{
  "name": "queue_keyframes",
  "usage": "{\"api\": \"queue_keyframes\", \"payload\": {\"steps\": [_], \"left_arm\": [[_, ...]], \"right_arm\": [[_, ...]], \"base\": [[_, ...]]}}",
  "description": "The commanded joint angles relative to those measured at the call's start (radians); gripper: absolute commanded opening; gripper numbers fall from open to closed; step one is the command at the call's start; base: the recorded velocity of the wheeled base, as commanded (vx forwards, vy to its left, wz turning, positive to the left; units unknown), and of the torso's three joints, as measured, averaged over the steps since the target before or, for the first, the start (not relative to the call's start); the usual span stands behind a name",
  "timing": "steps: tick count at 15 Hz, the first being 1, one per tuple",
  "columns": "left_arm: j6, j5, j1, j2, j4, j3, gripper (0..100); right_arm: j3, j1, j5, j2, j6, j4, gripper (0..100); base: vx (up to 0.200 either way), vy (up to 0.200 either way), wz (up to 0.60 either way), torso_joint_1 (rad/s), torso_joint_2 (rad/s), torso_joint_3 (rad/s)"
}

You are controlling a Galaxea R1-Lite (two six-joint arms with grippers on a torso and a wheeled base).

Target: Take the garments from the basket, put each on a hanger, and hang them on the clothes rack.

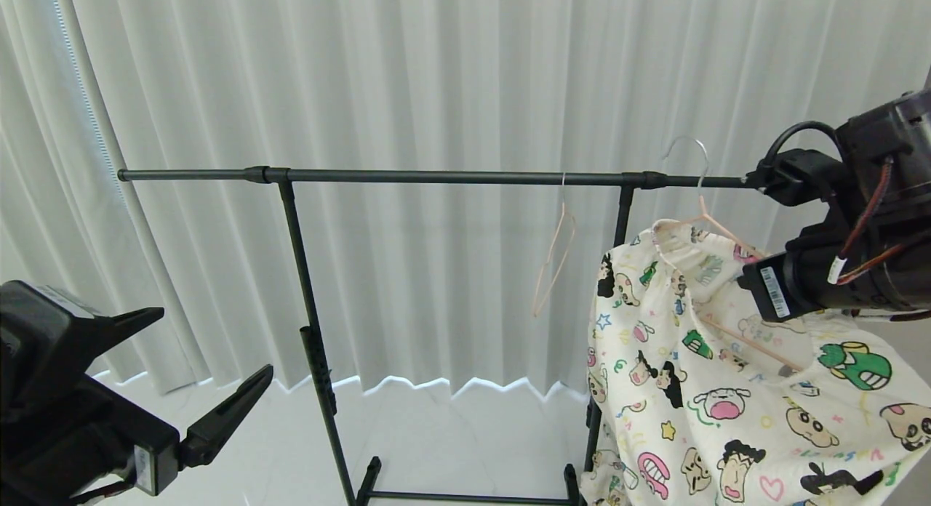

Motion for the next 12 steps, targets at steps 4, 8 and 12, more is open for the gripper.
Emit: {"api": "queue_keyframes", "payload": {"steps": [4,8,12], "left_arm": [[0.002,0.001,0.0,0.007,0.0,0.003,100],[0.005,-0.001,0.0,0.007,0.0,0.005,100],[0.005,-0.001,-0.006,0.007,0.0,0.005,100]], "right_arm": [[0.0,-0.001,-0.001,0.053,-0.005,-0.07,0],[0.001,-0.001,-0.002,0.059,-0.004,-0.071,0],[0.004,-0.01,-0.002,0.089,-0.001,-0.103,0]], "base": [[0.2,0.0,0.0,-0.004,0.0,0.005],[0.2,0.0,0.0,0.008,0.01,0.001],[0.2,0.0,0.0,0.005,0.0,0.001]]}}
